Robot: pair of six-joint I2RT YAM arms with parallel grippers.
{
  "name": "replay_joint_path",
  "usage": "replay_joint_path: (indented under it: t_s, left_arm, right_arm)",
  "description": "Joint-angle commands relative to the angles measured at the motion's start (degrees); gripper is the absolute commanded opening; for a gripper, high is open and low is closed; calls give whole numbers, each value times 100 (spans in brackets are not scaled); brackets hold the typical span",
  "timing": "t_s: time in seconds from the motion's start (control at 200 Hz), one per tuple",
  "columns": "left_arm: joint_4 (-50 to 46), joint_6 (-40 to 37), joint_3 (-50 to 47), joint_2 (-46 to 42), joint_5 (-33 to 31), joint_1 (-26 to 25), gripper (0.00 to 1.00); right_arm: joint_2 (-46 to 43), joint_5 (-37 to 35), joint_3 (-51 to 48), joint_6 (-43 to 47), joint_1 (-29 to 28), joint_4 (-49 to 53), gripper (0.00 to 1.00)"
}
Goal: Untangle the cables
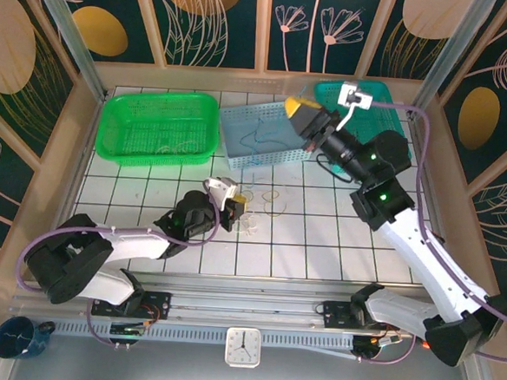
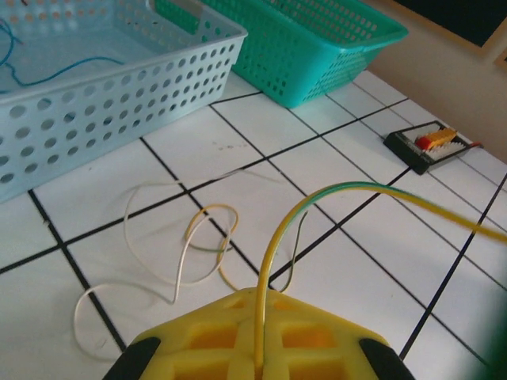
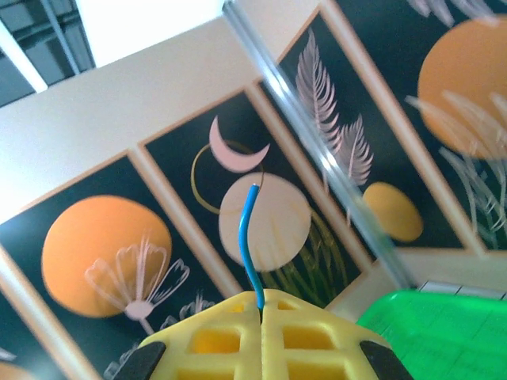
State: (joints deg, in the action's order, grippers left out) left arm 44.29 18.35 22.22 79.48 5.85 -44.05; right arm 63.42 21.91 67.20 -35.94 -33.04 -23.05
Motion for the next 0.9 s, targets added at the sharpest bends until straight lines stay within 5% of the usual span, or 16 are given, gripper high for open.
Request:
replay_joint_path:
  t_s: [0.0,0.35,0.896]
  left_arm:
    - [403,207,-240,-211,-108,-2,0]
    - [576,427,-630,-465,-267,-6,0]
    - [99,425,-402,-1131,-380,-2,0]
  right_arm:
    - [279,-94,396,175,218,-306,0]
    - [1668,-49,1198,-205,1123,-993,0]
    - [4305,513,1845,-396,1177,-1217,0]
